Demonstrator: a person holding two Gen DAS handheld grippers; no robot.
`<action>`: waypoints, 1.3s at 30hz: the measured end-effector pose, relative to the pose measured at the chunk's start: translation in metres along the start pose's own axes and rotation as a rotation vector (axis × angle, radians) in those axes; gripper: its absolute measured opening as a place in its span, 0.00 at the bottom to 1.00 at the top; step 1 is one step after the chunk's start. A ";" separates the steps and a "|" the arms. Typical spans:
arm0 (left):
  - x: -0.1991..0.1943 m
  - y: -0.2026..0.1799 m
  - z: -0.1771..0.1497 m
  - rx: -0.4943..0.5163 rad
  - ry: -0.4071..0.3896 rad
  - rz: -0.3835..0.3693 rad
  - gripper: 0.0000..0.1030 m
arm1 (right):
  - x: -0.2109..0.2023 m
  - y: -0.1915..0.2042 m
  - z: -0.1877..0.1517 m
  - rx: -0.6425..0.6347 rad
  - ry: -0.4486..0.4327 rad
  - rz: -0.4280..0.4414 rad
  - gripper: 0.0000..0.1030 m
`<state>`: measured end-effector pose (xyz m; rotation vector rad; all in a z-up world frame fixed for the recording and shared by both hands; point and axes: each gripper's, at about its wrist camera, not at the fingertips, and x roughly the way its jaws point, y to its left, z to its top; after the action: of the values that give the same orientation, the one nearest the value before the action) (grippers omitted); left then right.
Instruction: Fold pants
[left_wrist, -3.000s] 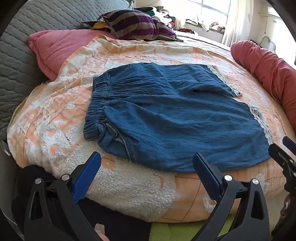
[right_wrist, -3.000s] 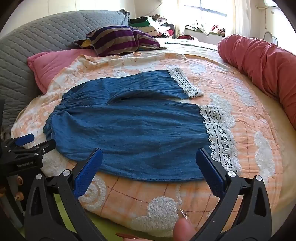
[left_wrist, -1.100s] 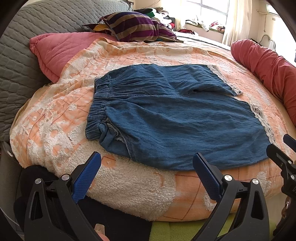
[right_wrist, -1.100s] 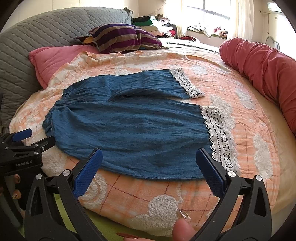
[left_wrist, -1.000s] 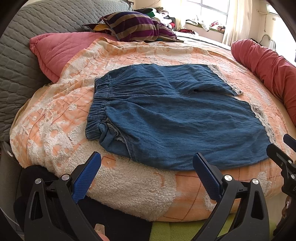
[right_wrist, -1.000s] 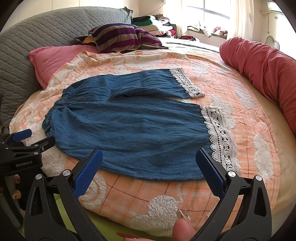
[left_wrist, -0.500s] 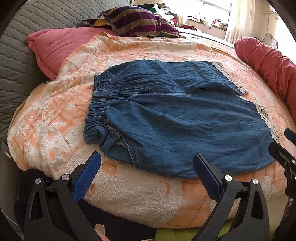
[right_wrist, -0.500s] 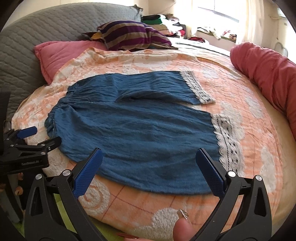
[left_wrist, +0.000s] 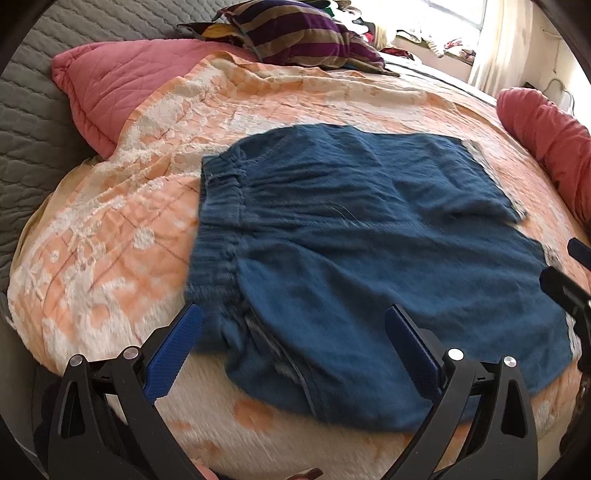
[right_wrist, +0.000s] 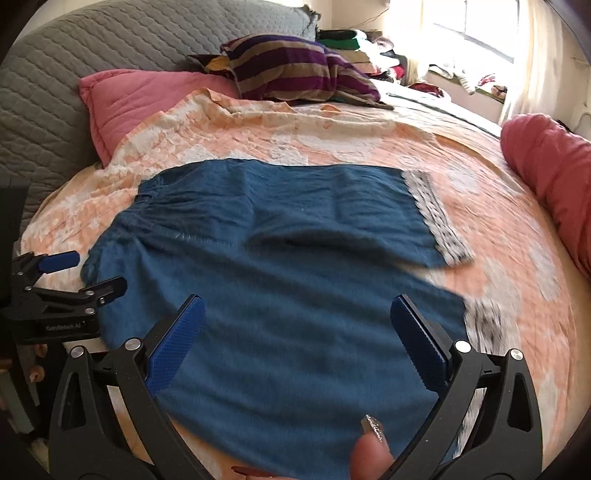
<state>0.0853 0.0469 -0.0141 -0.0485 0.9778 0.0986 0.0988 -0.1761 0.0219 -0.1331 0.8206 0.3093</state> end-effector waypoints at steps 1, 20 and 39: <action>0.003 0.003 0.005 -0.005 -0.001 -0.001 0.96 | 0.009 0.000 0.009 -0.016 0.004 0.020 0.92; 0.079 0.087 0.111 -0.090 0.029 0.046 0.96 | 0.135 0.028 0.118 -0.313 0.043 0.099 0.92; 0.142 0.091 0.133 0.000 0.021 -0.106 0.38 | 0.235 0.066 0.168 -0.546 0.167 0.207 0.92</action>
<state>0.2644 0.1573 -0.0569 -0.1014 0.9946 0.0012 0.3453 -0.0227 -0.0376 -0.5929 0.9006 0.7220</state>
